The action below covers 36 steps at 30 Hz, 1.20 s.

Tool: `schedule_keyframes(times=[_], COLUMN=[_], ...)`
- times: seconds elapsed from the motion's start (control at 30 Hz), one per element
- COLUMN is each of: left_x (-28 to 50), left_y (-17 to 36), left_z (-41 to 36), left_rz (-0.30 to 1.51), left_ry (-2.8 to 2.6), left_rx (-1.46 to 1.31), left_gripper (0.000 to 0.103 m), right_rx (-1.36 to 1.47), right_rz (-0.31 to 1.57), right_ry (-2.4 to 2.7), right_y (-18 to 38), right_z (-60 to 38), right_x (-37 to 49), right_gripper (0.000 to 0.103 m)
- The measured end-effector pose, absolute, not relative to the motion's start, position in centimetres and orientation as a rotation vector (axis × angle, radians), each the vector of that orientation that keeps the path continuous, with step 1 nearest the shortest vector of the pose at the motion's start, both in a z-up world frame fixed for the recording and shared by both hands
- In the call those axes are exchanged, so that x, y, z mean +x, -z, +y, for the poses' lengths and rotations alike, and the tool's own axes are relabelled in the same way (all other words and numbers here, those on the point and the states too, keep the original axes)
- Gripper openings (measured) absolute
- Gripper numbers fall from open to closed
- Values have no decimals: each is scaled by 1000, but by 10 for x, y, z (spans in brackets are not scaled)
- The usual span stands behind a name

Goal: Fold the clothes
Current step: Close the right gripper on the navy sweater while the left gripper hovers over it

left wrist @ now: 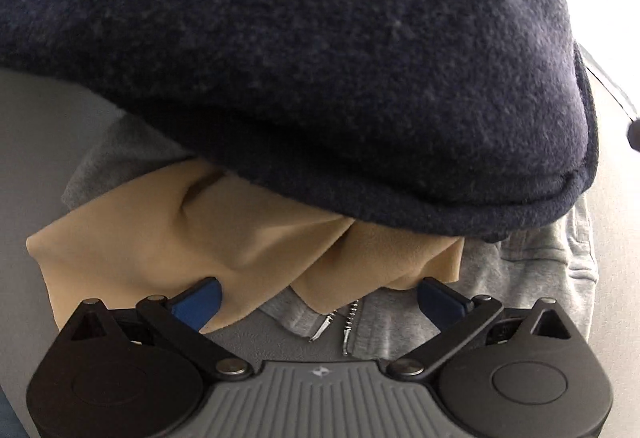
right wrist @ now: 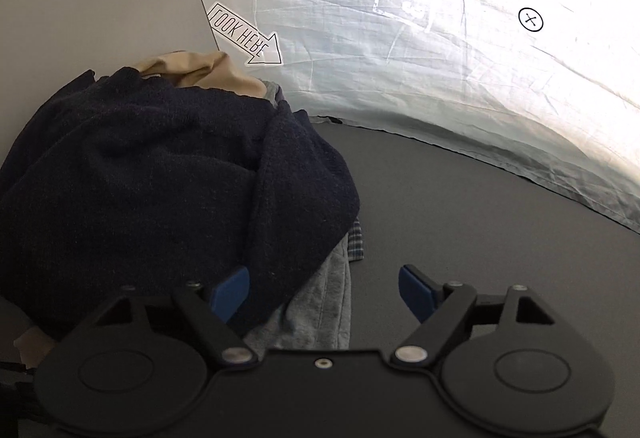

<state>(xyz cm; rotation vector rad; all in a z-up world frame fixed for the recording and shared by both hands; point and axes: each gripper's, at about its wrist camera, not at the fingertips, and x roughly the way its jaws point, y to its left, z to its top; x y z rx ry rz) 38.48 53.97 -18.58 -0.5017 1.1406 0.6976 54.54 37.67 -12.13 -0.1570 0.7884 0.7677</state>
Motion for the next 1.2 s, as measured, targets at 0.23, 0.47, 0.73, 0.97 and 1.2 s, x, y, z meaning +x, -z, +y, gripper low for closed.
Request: schedule_keyframes(times=[0.23, 0.47, 0.73, 0.97, 1.2], left_x=[386, 391, 413, 411, 400], left_y=[183, 179, 180, 184, 188], left_z=[538, 539, 555, 559, 544], left_rz=[1131, 1151, 1171, 1155, 1092], left_ry=[-699, -693, -709, -729, -746], left_rx=[-490, -493, -515, -514, -485], left_gripper=[103, 103, 103, 103, 103], right_rx=[-253, -305, -408, -461, -502], right_rz=[760, 744, 716, 731, 536], right_ry=[-785, -722, -667, -742, -634], right_y=[138, 142, 147, 153, 149], right_z=[418, 421, 439, 443, 404], right_x=[541, 534, 524, 530, 497], right_gripper=[67, 32, 36, 31, 7])
